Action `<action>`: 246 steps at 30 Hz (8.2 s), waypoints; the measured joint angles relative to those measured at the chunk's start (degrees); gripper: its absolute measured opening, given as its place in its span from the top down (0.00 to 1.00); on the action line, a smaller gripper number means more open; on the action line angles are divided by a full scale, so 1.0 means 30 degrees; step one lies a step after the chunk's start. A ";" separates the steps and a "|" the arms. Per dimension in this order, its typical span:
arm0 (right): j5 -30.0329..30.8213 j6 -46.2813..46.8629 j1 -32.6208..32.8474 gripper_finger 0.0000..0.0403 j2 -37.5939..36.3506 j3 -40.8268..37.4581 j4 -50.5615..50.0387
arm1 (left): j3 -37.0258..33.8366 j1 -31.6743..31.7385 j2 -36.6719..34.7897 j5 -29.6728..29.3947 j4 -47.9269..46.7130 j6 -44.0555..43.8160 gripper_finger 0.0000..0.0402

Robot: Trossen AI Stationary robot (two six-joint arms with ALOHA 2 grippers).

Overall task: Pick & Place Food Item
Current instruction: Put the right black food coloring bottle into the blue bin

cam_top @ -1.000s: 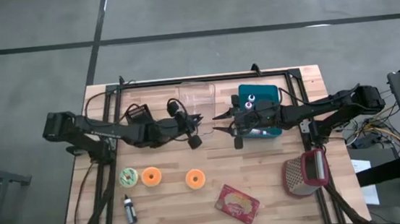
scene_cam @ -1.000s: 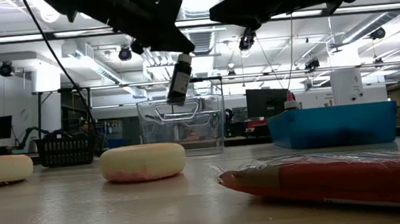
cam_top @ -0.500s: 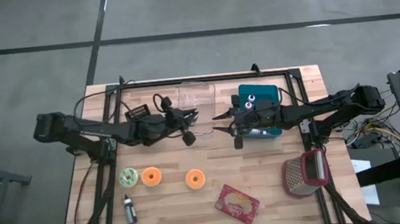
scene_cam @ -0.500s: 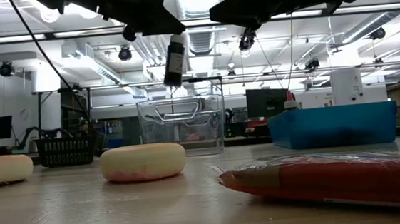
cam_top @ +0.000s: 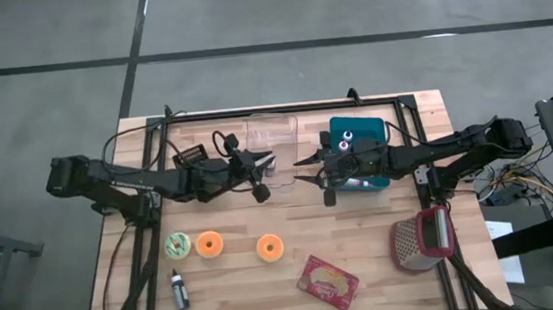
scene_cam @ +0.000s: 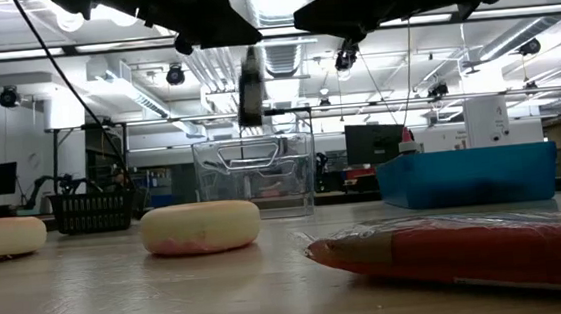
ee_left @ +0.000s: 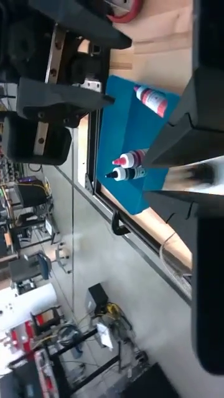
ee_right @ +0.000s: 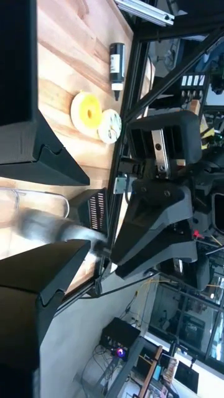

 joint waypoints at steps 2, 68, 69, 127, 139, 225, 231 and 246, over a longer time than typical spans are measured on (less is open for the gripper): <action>-0.0004 -0.0002 0.0000 0.64 0.0000 0.0000 0.0000 | 0.0000 0.0007 0.0000 -0.0001 0.0111 0.0090 0.85; -0.0006 -0.0007 0.0007 0.64 0.0000 0.0000 0.0000 | 0.9647 0.9099 0.7611 0.8451 -1.3215 -1.1557 0.99; -0.0006 -0.0004 0.0007 0.64 0.0000 0.0000 0.0000 | 1.0084 0.9124 0.8062 0.8461 -1.3542 -1.1809 0.99; -0.0005 -0.0007 0.0006 0.64 0.0000 0.0000 0.0000 | 1.5031 0.9061 1.2655 1.0500 -1.8607 -1.2482 0.53; -0.0006 -0.0007 0.0000 0.64 0.0000 0.0000 0.0000 | 1.4965 0.8898 1.3738 1.0798 -1.8956 -1.2045 0.52; 0.0001 -0.0007 0.0007 0.64 0.0000 0.0000 0.0000 | 1.4987 0.8816 1.5518 1.3011 -1.7727 -1.4209 0.77; 0.0001 -0.0007 0.0001 0.64 0.0000 0.0000 -0.0001 | 1.4971 0.8816 1.5467 1.3010 -1.7749 -1.4209 0.78; -0.0003 -0.0007 0.0005 0.64 0.0000 0.0000 0.0003 | 1.4885 0.8786 1.4520 1.1853 -1.8887 -1.4180 0.78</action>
